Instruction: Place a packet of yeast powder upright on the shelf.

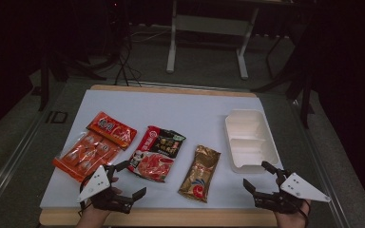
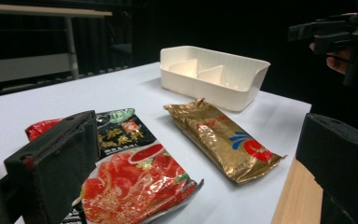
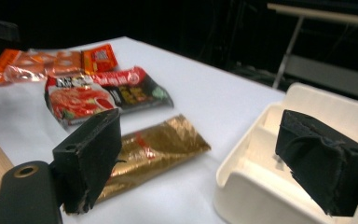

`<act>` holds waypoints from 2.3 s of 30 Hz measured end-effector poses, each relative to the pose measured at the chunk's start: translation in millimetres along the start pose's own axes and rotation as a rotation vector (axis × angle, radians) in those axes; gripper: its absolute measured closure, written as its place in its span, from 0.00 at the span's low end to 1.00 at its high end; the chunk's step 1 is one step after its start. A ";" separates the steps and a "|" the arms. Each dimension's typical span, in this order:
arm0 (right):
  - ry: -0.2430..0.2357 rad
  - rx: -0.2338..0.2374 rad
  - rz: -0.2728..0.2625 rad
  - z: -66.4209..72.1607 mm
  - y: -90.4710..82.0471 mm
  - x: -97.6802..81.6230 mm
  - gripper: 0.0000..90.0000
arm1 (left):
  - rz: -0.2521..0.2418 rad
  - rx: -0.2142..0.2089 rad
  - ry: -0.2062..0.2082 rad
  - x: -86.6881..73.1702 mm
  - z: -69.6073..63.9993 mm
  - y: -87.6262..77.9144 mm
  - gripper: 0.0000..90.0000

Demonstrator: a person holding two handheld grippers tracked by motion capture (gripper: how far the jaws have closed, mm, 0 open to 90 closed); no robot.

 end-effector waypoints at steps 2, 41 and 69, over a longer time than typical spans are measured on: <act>0.008 0.006 0.012 1.0 0.9 -1.2 0.16 | 0.008 -0.006 0.004 -0.4 -1.6 0.8 0.00; -0.054 0.076 0.120 17.7 35.2 50.7 0.13 | 0.019 -0.013 -0.030 -3.6 -2.0 -0.2 0.00; 0.089 0.088 0.430 5.9 145.1 24.5 0.14 | 0.025 -0.029 -0.035 -4.0 -3.7 -0.2 0.00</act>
Point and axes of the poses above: each handheld gripper's, and its own axes: y roughly forward along the jaws, x roughly out of its top, z roughly to its left, the point moved 5 cm from there along y, roughly forward along the jaws, and after that the axes turned 4 degrees about y, right-handed, at the moved point
